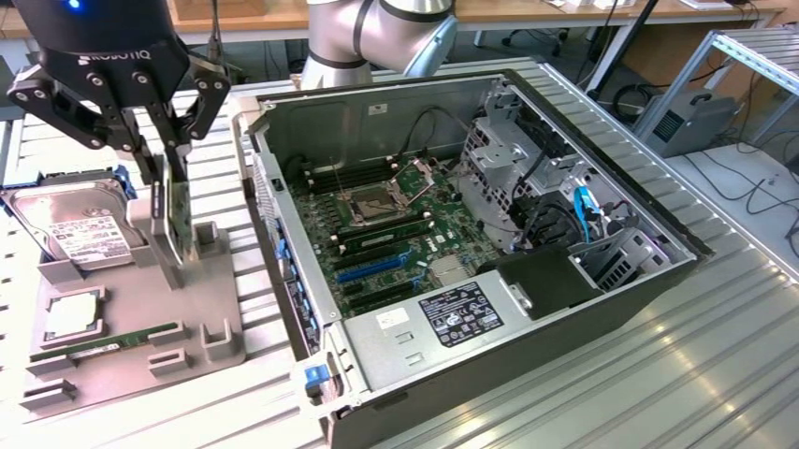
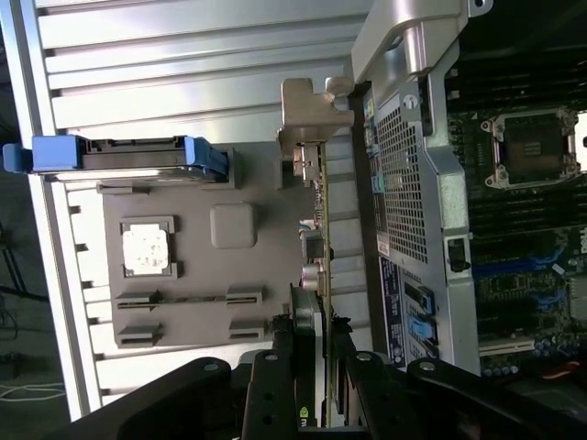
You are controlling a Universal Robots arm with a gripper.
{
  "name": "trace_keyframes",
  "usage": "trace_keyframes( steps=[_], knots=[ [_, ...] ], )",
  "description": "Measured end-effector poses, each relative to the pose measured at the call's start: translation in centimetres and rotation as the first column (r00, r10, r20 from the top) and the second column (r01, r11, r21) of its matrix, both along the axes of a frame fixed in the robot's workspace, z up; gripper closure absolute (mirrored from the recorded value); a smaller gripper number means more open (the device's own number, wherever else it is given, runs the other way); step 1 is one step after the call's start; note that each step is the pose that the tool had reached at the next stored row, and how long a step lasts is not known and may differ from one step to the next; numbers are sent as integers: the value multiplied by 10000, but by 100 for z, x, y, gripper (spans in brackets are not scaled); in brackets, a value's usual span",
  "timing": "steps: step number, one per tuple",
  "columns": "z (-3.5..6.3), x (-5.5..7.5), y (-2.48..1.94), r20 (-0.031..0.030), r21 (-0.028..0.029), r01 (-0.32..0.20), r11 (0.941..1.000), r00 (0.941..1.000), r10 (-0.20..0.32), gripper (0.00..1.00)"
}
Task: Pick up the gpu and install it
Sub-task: 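Pick up the gpu and move the gpu toward the slot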
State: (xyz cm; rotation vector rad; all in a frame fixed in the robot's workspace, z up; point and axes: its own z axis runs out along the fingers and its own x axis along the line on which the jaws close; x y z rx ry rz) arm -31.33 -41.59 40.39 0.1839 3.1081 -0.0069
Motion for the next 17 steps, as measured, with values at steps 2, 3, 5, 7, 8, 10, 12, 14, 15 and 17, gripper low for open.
trace_keyframes(
  steps=[2,3,5,7,8,10,12,14,15,17],
  knots=[
    [15,0,0,0,0,0,10000,10000,0,73],
    [20,0,0,0,0,0,10000,10000,0,73],
    [27,0,0,0,0,0,10000,10000,0,73],
    [34,0,0,0,0,0,10000,10000,0,73],
    [38,0,0,0,0,0,10000,10000,0,73],
    [46,0,0,0,0,1,10000,10000,-1,73],
    [54,0,0,0,0,0,10000,10000,0,73],
    [65,0,0,0,0,1,10000,10000,-1,73],
    [69,0,0,1,0,0,10000,10000,0,73],
    [76,0,0,0,0,0,10000,10000,0,73]
  ],
)
